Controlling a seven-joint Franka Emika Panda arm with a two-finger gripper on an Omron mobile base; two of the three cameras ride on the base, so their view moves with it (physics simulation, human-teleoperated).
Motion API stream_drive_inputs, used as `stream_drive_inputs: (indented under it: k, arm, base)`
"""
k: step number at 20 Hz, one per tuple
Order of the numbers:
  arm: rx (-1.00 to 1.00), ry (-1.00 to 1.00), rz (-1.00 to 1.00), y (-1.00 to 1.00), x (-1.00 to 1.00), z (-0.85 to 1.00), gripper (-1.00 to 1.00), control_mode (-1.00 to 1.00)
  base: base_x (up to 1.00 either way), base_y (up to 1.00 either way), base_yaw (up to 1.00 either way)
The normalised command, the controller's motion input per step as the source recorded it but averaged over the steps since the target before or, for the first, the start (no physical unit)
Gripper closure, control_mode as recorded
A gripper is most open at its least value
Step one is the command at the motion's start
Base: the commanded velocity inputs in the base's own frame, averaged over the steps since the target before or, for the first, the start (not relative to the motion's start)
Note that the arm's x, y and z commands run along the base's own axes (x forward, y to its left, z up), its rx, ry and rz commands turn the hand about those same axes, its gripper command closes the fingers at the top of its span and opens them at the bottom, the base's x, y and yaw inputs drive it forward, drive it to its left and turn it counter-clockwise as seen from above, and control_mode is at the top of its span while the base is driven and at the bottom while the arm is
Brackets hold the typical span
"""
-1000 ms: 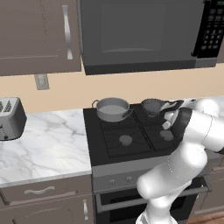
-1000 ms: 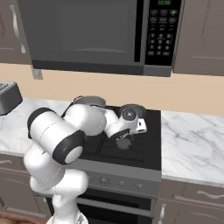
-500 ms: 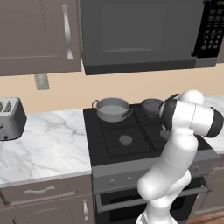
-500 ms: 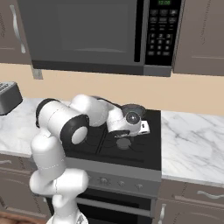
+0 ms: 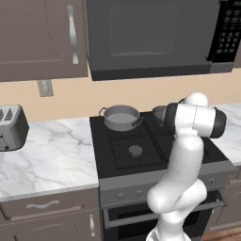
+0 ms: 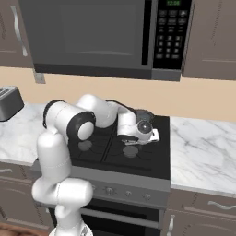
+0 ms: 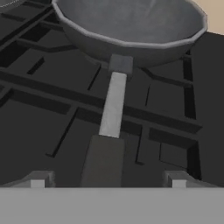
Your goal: Move the pot and pan from the stove into the sink.
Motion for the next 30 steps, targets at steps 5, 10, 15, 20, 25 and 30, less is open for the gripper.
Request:
stream_drive_inputs:
  k: [5,10,15,20,25,30]
  arm:
    - [0.00,0.00,0.00,0.00,0.02,-0.05,1.00,-1.00]
    - [0.02,-0.02,0.00,0.00,0.04,0.29,1.00,-1.00]
    - [0.02,-0.01,0.00,0.00,0.03,0.85,1.00,-1.00]
    - [0.01,0.02,0.03,0.00,-0.04,0.98,1.00,-1.00]
    - [0.00,0.03,0.06,-0.01,-0.49,0.74,1.00,-1.00]
    - [0.00,0.00,0.10,-0.06,-0.93,0.47,1.00,-1.00]
  base:
    - [0.00,0.00,0.00]
    - [0.00,0.00,0.00]
    - [0.00,0.00,0.00]
    - [0.00,0.00,0.00]
    - [0.00,0.00,0.00]
    - [0.00,0.00,0.00]
